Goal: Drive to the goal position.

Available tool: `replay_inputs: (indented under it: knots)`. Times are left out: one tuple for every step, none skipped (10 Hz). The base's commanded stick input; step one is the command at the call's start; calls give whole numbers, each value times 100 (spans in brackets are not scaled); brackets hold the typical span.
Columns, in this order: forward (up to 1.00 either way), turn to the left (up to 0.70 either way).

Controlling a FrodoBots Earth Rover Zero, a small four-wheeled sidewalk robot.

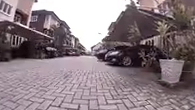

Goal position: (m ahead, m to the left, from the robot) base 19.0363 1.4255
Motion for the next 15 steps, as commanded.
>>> replay_inputs:
  knots:
    - [70, 0]
    - [70, -9]
    - [70, -34]
    - [70, 0]
    - [70, 0]
    - [70, 0]
    - [70, 0]
    - [70, 0]
    - [70, 0]
    - [70, 0]
    - [70, 0]
    - [70, 0]
    - [70, 0]
    - [70, 0]
    - [70, 0]
